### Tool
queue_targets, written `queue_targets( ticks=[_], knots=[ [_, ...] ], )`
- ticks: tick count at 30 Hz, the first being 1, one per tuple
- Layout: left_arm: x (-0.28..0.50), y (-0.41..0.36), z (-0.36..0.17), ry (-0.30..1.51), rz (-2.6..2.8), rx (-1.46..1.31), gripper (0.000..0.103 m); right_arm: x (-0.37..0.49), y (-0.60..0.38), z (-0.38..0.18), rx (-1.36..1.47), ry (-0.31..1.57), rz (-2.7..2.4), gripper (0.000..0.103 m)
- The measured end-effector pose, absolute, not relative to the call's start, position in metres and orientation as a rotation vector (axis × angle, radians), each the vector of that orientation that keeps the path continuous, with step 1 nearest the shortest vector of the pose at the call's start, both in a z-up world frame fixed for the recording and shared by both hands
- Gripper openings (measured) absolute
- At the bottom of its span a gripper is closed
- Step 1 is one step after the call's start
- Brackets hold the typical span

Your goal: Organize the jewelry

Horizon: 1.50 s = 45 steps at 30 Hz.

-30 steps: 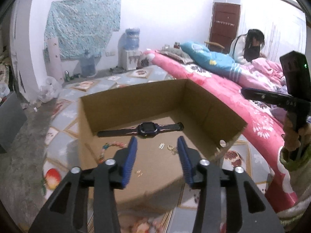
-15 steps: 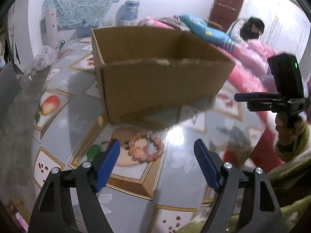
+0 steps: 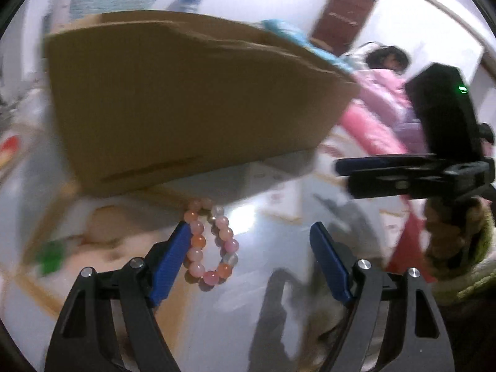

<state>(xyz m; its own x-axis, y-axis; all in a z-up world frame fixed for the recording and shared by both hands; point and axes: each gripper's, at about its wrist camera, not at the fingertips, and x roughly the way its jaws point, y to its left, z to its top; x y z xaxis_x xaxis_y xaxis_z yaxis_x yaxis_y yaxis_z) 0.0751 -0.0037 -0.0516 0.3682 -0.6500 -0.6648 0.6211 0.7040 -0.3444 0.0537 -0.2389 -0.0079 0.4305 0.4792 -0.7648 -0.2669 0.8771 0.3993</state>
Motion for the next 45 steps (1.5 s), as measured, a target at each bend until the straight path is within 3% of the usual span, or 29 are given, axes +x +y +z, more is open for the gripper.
queue_targets(
  ticks=[8, 25, 32, 37, 45],
  knots=[
    [0.070, -0.060, -0.053, 0.878, -0.993, -0.087, 0.077, 0.045, -0.271, -0.007, 0.238, 1.024, 0.311, 0.077],
    [0.084, 0.002, -0.049, 0.892, -0.583, 0.030, 0.086, 0.060, -0.269, -0.037, 0.052, 1.044, -0.014, 0.083],
    [0.094, 0.013, -0.050, 0.891, -0.499, 0.027, 0.090, 0.057, -0.262, -0.045, 0.024, 1.039, -0.052, 0.095],
    [0.096, 0.000, -0.052, 0.900, -0.462, 0.091, 0.097, 0.057, -0.266, -0.047, 0.031, 1.049, -0.056, 0.095],
    [0.099, -0.007, -0.052, 0.912, -0.415, 0.087, 0.097, 0.072, -0.269, -0.050, 0.033, 1.070, -0.050, 0.095]
  ],
)
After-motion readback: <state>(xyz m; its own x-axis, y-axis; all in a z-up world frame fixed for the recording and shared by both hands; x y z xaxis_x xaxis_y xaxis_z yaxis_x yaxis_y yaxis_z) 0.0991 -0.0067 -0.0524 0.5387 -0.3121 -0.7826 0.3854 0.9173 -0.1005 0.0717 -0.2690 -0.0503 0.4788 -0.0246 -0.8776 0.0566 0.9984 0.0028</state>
